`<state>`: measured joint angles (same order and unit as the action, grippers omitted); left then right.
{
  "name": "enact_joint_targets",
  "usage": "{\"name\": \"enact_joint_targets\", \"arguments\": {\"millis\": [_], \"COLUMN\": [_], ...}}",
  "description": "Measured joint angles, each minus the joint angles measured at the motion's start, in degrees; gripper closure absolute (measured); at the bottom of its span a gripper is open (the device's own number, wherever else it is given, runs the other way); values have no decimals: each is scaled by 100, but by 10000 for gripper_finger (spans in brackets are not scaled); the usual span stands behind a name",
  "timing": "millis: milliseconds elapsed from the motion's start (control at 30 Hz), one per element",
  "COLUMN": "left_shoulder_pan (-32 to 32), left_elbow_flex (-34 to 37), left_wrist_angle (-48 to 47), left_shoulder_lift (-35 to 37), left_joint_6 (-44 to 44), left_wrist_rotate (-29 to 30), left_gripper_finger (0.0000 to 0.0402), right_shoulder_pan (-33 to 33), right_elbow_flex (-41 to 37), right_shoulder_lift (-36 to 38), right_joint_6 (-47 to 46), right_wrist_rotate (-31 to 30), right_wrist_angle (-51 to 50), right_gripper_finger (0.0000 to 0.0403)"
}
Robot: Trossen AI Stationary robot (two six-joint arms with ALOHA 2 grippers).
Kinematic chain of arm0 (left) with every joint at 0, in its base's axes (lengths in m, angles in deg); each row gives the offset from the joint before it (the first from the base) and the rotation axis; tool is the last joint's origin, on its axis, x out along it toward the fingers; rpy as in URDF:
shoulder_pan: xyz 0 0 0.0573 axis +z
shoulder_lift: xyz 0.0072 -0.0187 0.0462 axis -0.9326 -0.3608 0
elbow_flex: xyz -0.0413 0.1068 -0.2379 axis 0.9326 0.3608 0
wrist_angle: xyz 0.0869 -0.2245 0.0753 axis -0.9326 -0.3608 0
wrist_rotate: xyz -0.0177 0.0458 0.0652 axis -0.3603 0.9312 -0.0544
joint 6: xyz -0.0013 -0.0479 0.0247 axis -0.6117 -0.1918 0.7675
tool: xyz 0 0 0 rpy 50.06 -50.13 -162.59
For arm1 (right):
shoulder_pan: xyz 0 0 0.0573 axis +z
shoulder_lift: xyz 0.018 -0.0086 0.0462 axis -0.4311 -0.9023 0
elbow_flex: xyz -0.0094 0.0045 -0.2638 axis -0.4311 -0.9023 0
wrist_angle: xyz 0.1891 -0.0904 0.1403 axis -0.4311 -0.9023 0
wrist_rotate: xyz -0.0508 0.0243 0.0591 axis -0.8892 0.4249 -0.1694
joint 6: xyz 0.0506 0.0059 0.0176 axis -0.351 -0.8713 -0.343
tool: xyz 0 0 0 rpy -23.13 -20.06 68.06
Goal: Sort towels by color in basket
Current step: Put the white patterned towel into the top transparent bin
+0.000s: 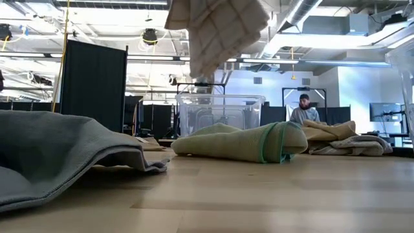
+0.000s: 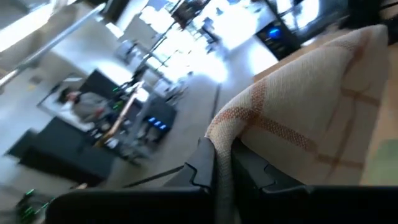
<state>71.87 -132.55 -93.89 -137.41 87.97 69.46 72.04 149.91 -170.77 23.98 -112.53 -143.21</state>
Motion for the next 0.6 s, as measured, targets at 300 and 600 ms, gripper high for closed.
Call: {"name": "enact_joint_targets", "arguments": {"millis": [300,600], "left_shoulder_pan": [1325,2314], "left_elbow_flex": [-4,-9], "left_wrist_angle": [240,671], "left_shoulder_lift": [-102,-718], "left_joint_6": [-27,-397], "left_wrist_rotate": [-800,-1672], "left_gripper_finger": [381,381], "right_shoulder_pan": [-322,-432], "right_elbow_flex": [-2,-2], "right_shoulder_lift": [-548,-1146], "right_joint_6": [278,278], "right_wrist_rotate": [-11,-19], "right_wrist_angle": [-9,95], "right_gripper_finger": [163,163]}}
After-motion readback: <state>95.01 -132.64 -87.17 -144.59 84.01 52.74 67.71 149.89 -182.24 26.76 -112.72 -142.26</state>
